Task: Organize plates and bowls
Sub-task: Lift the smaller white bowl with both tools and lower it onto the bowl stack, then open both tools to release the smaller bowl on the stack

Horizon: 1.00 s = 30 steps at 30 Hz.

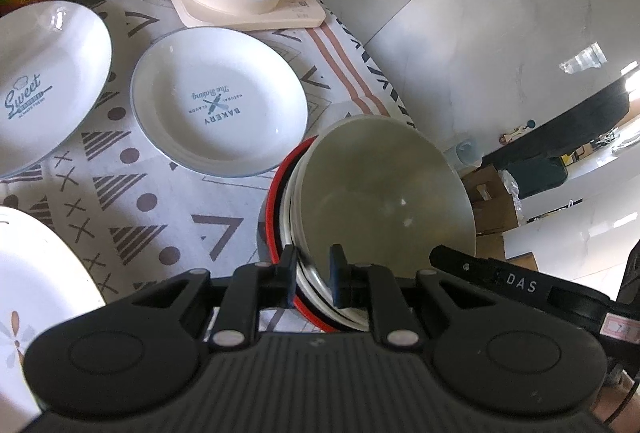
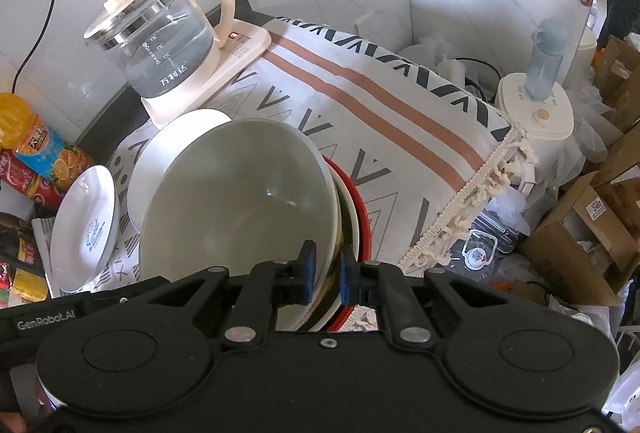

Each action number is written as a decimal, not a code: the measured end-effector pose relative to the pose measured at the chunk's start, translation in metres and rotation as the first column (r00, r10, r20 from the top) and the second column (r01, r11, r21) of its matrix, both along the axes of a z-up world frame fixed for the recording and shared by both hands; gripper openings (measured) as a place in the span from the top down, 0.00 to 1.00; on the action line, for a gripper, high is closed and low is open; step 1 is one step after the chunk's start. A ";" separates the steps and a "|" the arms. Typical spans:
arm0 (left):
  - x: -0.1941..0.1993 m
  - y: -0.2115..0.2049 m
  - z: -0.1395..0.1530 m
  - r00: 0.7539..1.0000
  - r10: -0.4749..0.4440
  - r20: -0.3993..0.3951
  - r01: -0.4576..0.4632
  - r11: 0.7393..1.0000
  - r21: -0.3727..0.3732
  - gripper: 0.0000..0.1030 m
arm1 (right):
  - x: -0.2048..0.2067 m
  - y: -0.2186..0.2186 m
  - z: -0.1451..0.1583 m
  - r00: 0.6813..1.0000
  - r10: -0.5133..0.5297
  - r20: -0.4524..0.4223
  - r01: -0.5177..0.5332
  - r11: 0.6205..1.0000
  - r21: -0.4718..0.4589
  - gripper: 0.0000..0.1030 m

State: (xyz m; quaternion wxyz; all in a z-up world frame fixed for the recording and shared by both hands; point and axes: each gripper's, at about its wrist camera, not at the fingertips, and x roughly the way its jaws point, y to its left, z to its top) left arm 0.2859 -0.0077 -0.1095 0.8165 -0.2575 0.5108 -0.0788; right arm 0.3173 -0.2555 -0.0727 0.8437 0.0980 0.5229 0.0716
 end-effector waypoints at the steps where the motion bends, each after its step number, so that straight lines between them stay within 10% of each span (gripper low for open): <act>1: 0.000 0.001 0.001 1.000 0.002 0.003 -0.002 1.000 0.000 0.87 | 0.000 0.000 0.000 1.000 0.003 0.001 -0.003 1.000 -0.005 0.89; 30: -0.012 0.010 0.023 0.997 0.029 0.070 -0.029 1.000 0.003 0.84 | -0.002 -0.007 0.006 1.000 0.004 0.008 -0.004 1.000 -0.023 0.89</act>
